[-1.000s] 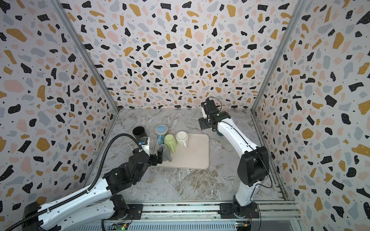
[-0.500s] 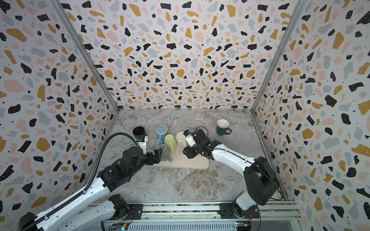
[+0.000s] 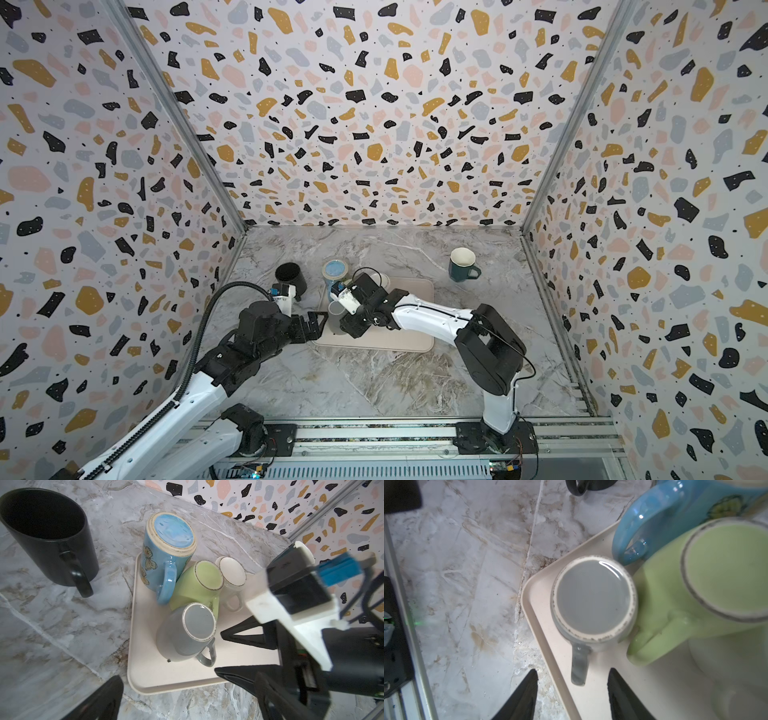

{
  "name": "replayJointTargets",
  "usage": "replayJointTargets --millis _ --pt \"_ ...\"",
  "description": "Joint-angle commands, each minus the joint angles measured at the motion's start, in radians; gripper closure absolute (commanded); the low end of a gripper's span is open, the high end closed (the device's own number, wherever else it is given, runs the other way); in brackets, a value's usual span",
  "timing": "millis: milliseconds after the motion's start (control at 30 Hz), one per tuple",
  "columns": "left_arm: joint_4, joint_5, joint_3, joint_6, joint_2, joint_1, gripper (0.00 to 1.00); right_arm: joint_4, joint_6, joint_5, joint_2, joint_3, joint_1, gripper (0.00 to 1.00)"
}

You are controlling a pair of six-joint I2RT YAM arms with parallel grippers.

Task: Turn the mug right side up
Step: Pick up the mug from the tray.

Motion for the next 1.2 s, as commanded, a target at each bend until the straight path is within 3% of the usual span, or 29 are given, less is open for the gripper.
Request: replayJointTargets --millis 0,200,567,900,1167 --pt "-0.013 0.009 -0.020 0.012 -0.031 0.007 0.00 -0.091 -0.019 0.061 0.024 0.069 0.016 0.47" --pt "-0.001 0.009 -0.050 -0.022 -0.068 0.006 0.00 -0.128 -0.015 0.102 0.073 0.129 0.036 0.52" --pt "-0.001 -0.019 -0.062 -0.038 -0.125 0.004 0.00 -0.245 -0.009 0.155 0.144 0.252 0.045 0.71" --pt "0.008 -0.011 -0.083 -0.063 -0.173 -0.012 0.00 -0.422 0.012 0.274 0.265 0.423 0.078 0.77" --pt "-0.006 -0.037 -0.076 -0.059 -0.202 -0.028 0.00 -0.420 0.053 0.254 0.277 0.446 0.079 0.92"
